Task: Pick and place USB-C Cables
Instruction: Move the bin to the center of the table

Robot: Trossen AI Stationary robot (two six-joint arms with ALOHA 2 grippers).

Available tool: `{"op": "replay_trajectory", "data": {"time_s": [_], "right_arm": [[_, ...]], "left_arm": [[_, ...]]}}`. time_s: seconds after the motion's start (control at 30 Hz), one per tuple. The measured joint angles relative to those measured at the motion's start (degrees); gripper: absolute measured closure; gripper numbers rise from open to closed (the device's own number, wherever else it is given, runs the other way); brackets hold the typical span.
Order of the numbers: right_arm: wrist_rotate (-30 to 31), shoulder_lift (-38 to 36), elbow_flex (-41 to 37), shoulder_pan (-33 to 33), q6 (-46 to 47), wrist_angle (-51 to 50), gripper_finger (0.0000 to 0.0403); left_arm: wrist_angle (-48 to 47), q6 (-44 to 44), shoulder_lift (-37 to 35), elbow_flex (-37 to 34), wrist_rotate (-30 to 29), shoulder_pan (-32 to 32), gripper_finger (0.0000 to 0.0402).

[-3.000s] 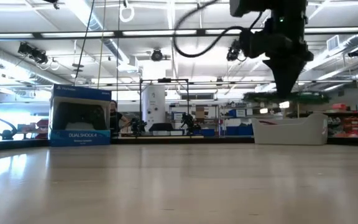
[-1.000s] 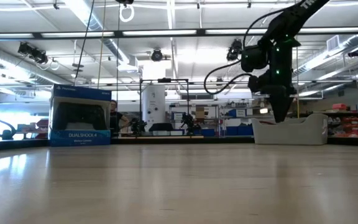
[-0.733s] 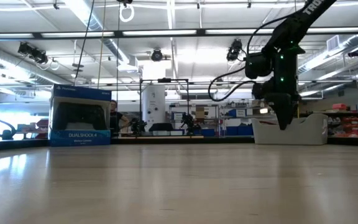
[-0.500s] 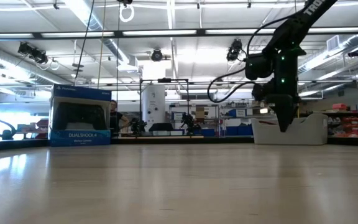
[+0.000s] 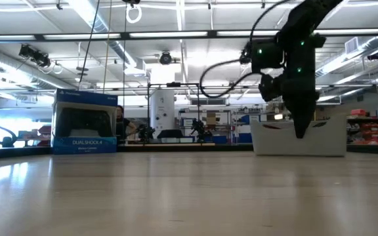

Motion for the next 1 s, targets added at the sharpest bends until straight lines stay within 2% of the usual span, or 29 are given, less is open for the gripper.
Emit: {"op": "replay_trajectory", "data": {"time_s": [0.23, 0.4, 0.53, 0.67, 1.0], "right_arm": [[-1.2, 0.1, 0.5, 18.4, 12.0, 5.9, 0.0398], [0.7, 0.3, 2.8, 25.7, 15.2, 9.8, 0.0400], [0.9, 4.8, 6.3, 27.0, 14.4, 9.0, 0.0400], [0.0, 11.8, 11.9, 26.8, 10.9, 7.9, 0.0400], [0.0, 27.5, 32.5, 24.1, -1.8, 2.3, 0.0400]], "left_arm": [[-0.3, 2.6, -1.6, -0.1, 0.6, 0.0, 0.0301], [-0.4, 8.3, -5.3, -0.1, 1.4, -0.3, 0.0301], [0.5, 12.6, -8.3, 0.0, 1.3, -0.4, 0.0301], [0.3, 12.9, -10.4, 0.0, 1.3, -0.4, 0.0302], [2.9, 12.6, -11.2, 0.0, 1.1, -0.8, 0.0314]]}}
